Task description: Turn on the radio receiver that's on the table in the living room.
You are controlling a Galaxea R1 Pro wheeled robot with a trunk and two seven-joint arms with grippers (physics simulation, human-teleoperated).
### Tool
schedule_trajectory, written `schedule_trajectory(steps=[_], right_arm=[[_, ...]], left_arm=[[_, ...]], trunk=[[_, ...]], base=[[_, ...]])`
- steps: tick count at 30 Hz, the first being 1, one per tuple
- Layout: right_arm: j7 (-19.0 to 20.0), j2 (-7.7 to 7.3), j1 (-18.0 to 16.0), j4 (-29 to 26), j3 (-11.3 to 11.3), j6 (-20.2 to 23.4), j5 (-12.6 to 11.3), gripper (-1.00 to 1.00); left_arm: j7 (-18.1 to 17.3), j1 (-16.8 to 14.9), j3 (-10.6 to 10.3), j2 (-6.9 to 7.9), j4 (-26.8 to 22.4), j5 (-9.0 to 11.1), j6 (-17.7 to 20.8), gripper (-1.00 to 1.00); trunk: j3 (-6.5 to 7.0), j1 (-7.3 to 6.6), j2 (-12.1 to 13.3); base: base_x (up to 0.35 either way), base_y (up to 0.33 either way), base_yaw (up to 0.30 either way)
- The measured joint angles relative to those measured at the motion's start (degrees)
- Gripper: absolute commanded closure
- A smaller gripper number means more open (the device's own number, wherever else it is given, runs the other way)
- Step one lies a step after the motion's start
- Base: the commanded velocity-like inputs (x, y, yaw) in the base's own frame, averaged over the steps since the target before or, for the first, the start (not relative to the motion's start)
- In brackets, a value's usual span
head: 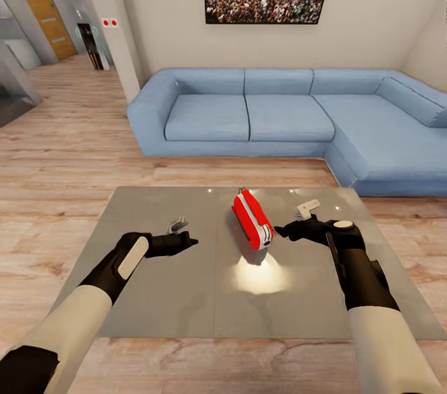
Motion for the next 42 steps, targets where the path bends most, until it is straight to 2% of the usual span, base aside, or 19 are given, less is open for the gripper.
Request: schedule_trajectory(steps=[2,6,22,27,32,37,39,42], right_arm=[[0.1,-1.48,0.0,-0.1,0.0,0.2,0.0,-1.0],[0.3,-2.48,0.0,-0.2,0.0,0.4,-0.1,-1.0],[0.3,-2.86,0.0,-1.9,-0.1,0.5,-0.3,-1.0],[0.6,-2.87,1.2,-4.2,-2.4,0.3,-0.3,-1.0],[1.3,-2.89,3.3,-6.8,-3.0,0.4,-0.3,-1.0],[1.5,-2.94,4.7,-8.2,-4.1,0.4,0.0,-1.0],[1.5,-3.02,5.6,-8.4,-5.6,0.4,0.1,-1.0],[1.5,-3.4,6.7,-8.5,-6.8,0.3,0.2,-1.0]], left_arm=[[0.0,0.0,0.0,0.11,-0.4,0.0,0.4,1.0],[0.0,0.0,0.0,0.16,-0.7,0.1,0.6,1.0],[-0.2,0.0,-0.1,0.0,-1.0,0.2,0.3,1.0],[-0.3,1.8,-0.1,0.19,-6.2,0.1,0.2,1.0],[-0.3,4.3,-0.1,0.81,-10.0,0.1,0.4,1.0],[-0.3,5.7,-0.1,2.15,-14.1,0.0,0.5,1.0],[-0.2,6.6,-0.1,3.17,-16.3,0.0,0.5,1.0],[-0.2,8.4,-0.1,3.96,-17.6,0.0,0.3,1.0]], trunk=[[0.18,0.0,0.0],[0.54,0.0,0.0],[1.98,0.0,0.0],[2.43,0.0,0.0],[2.89,0.0,0.0],[3.34,0.0,0.0],[3.52,0.0,0.0],[3.79,0.0,0.0]], base=[[0.0,0.0,0.0],[0.0,0.0,0.0],[0.0,0.0,0.0],[0.0,0.0,0.0],[0.0,0.0,0.037],[0.0,0.0,0.081],[0.0,0.0,0.103],[0.0,0.0,0.111]])
